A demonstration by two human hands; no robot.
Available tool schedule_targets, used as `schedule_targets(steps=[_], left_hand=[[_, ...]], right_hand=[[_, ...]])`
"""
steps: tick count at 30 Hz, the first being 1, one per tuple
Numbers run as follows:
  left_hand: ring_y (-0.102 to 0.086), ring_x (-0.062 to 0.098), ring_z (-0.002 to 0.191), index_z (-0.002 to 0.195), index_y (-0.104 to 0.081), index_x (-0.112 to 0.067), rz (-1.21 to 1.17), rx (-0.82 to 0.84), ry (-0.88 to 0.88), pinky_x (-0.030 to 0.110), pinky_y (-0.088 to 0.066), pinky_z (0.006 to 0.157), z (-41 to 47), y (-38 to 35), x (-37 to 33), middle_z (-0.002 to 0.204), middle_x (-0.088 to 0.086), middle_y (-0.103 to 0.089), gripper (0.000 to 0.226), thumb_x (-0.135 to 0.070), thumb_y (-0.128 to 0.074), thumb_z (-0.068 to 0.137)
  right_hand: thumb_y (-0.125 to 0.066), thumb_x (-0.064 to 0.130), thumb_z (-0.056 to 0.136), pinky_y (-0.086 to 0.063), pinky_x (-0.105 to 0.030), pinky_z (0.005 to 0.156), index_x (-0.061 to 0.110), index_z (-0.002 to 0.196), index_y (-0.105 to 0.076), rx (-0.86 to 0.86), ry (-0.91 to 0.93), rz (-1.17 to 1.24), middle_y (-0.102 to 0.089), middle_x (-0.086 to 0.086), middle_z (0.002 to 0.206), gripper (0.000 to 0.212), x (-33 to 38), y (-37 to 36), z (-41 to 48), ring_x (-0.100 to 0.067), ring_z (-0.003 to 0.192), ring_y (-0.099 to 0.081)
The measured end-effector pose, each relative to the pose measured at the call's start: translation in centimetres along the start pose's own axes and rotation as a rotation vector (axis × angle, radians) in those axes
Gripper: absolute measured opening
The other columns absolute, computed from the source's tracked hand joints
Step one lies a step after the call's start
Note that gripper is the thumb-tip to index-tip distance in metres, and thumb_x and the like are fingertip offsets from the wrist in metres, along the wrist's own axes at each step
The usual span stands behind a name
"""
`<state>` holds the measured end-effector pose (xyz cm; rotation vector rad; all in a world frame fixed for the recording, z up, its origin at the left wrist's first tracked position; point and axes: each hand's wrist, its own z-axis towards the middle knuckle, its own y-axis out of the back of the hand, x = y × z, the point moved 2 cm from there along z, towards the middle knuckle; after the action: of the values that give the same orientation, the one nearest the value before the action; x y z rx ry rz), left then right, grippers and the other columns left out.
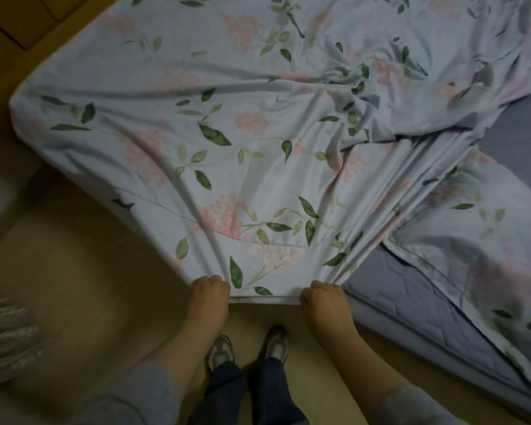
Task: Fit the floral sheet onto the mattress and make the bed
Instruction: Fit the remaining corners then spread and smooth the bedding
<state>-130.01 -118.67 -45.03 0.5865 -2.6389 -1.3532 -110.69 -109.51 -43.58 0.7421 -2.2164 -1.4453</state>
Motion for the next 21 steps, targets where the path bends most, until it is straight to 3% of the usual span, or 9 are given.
schedule_targets(steps=[9, 18, 19, 21], left_hand=[[-0.053, 0.024, 0.107, 0.108, -0.059, -0.009, 0.044, 0.051, 0.038, 0.03, -0.04, 0.088, -2.1, -2.9, 1.6, 0.113, 0.007, -0.055, 0.03, 0.003, -0.04, 0.088], [-0.055, 0.023, 0.104, 0.105, -0.06, -0.01, 0.015, 0.076, 0.131, 0.029, -0.04, 0.087, -4.5, -6.5, 3.4, 0.112, 0.007, -0.057, 0.029, 0.002, -0.038, 0.09], [-0.055, 0.023, 0.103, 0.105, -0.061, -0.01, 0.011, 0.083, 0.133, 0.029, -0.04, 0.087, -4.8, -7.0, 3.3, 0.112, 0.007, -0.057, 0.029, 0.001, -0.038, 0.09], [-0.056, 0.023, 0.104, 0.105, -0.061, -0.01, 0.002, 0.098, 0.131, 0.029, -0.041, 0.088, -5.6, -7.7, 2.7, 0.113, 0.007, -0.058, 0.028, -0.001, -0.038, 0.092]], right_hand=[[-0.084, 0.009, 0.028, -0.018, -0.021, 0.049, 0.022, 0.037, -0.047, 0.048, 0.022, 0.061, -0.042, 0.004, 0.042, 0.04, 2.6, -3.3, -2.6, -0.016, 0.034, -0.041], [-0.086, 0.016, 0.022, 0.003, -0.02, 0.043, 0.021, 0.035, -0.048, 0.155, 0.032, 0.075, -0.044, 0.002, 0.039, 0.04, 5.2, -5.7, -5.5, -0.011, 0.03, -0.042], [-0.087, 0.017, 0.029, 0.001, -0.02, 0.043, 0.021, 0.04, -0.053, 0.155, 0.037, 0.025, -0.049, 0.001, 0.044, 0.035, 5.1, -5.6, -5.9, -0.012, 0.035, -0.048], [-0.076, 0.02, 0.067, -0.021, -0.023, 0.047, 0.02, 0.071, -0.068, 0.192, 0.059, 0.007, -0.064, -0.001, 0.075, 0.009, 4.7, -4.9, -6.3, -0.018, 0.067, -0.064]])
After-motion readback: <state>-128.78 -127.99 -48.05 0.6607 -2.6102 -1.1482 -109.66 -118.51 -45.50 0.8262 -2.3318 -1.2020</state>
